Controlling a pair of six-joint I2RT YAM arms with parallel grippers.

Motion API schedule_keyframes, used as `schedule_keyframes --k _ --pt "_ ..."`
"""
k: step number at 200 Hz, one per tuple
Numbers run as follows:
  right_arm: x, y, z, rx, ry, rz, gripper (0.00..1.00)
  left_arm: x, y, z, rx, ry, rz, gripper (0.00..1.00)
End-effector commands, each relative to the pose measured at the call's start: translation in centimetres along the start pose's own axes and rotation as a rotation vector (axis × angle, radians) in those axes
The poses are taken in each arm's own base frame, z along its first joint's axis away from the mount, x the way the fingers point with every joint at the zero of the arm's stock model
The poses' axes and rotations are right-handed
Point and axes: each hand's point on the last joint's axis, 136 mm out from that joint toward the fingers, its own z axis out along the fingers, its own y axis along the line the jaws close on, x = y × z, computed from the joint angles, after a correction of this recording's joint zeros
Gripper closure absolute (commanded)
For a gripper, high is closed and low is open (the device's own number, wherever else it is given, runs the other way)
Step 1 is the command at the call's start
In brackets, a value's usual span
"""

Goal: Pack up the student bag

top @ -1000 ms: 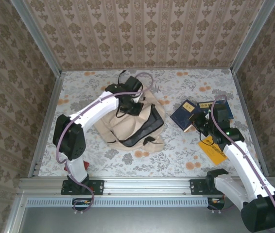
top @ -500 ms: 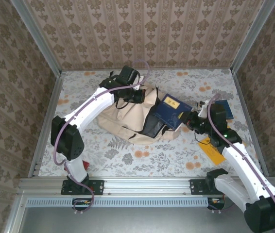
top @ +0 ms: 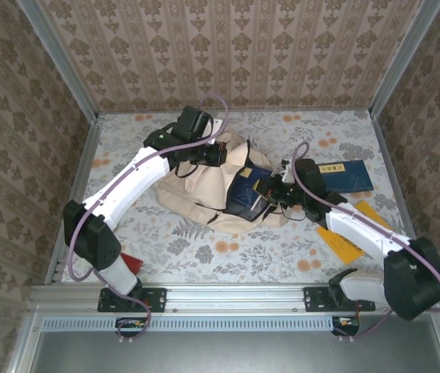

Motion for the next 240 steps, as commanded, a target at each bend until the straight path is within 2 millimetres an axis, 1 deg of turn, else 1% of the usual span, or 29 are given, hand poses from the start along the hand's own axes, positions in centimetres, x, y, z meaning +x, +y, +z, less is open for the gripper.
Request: schedule_keyframes --k 1,11,13,16,28,48,60,84,109,120,132,138,141,149,160,168,182,193,204,216,217,218,240 --pt "-2.3 4.8 1.4 -0.121 -0.073 -0.048 0.87 -2.2 -2.0 -3.3 0.071 -0.121 0.035 1.0" --pt "-2.5 5.0 2.3 -0.118 -0.081 -0.051 0.87 -2.1 -2.0 -3.6 0.072 -0.128 0.038 1.0" --pt "-2.4 4.5 2.9 -0.103 -0.079 -0.047 0.87 -2.2 -2.1 -3.8 0.074 -0.131 0.037 1.0" --pt "-2.4 4.4 3.3 -0.093 -0.078 -0.046 0.87 -2.2 -2.0 -3.8 0.077 -0.133 0.036 1.0" --pt "-2.5 4.2 4.6 -0.074 -0.085 -0.036 0.87 -2.3 -2.2 -4.3 0.101 -0.147 0.023 1.0" --pt "-2.9 4.4 6.2 -0.062 -0.124 -0.042 0.87 -2.5 -2.3 -5.1 0.143 -0.168 -0.001 1.0" --pt "-3.1 4.3 7.2 -0.04 -0.14 -0.044 0.87 -2.5 -2.3 -5.5 0.158 -0.181 -0.011 1.0" --pt "-3.2 4.7 9.5 -0.046 -0.153 -0.041 0.87 -2.5 -2.1 -6.0 0.174 -0.193 -0.029 1.0" --pt "-3.5 5.0 11.9 -0.048 -0.18 -0.049 0.86 -2.5 -1.9 -6.0 0.204 -0.197 -0.058 1.0" --pt "-3.8 4.7 12.9 -0.038 -0.195 -0.042 0.85 -2.5 -1.7 -6.0 0.204 -0.198 -0.065 1.0" --pt "-4.0 4.4 13.8 -0.027 -0.2 -0.033 0.83 -2.5 -1.5 -6.0 0.205 -0.197 -0.074 1.0" --pt "-4.1 4.1 14.2 -0.015 -0.202 -0.026 0.8 -2.5 -1.4 -6.1 0.205 -0.197 -0.075 1.0" --pt "-4.2 3.9 14.4 -0.008 -0.204 -0.023 0.75 -2.5 -1.4 -6.1 0.205 -0.197 -0.076 1.0" --pt "-4.2 3.5 14.8 0.007 -0.206 -0.024 0.67 -2.4 -1.2 -6.0 0.201 -0.196 -0.08 1.0" --pt "-4.4 2.6 14.8 0.049 -0.219 -0.025 0.55 -2.4 -0.9 -5.9 0.195 -0.195 -0.087 1.0" --pt "-4.4 2.1 14.7 0.078 -0.223 -0.036 0.49 -2.3 -0.6 -5.9 0.189 -0.192 -0.096 1.0" --pt "-4.3 1.7 14.0 0.104 -0.224 -0.046 0.4 -2.1 -0.1 -5.5 0.184 -0.184 -0.118 1.0" --pt "-4.1 1.6 13.2 0.117 -0.219 -0.061 0.36 -2.0 0.3 -5.2 0.187 -0.177 -0.136 1.0" --pt "-3.7 1.2 12.3 0.142 -0.206 -0.076 0.35 -2.0 0.7 -5.0 0.187 -0.176 -0.151 1.0" --pt "-3.2 0.8 11.0 0.168 -0.195 -0.091 0.34 -1.9 1.0 -4.8 0.183 -0.174 -0.162 0.99" --pt "-3.3 1.1 10.8 0.162 -0.198 -0.093 0.34 -1.9 1.0 -4.9 0.183 -0.174 -0.163 1.0" --pt "-3.1 0.7 10.7 0.172 -0.193 -0.093 0.34 -1.9 1.1 -4.8 0.182 -0.174 -0.163 1.0" --pt "-2.4 0.0 8.3 0.184 -0.183 -0.111 0.34 -1.9 1.9 -4.5 0.167 -0.172 -0.179 1.0"
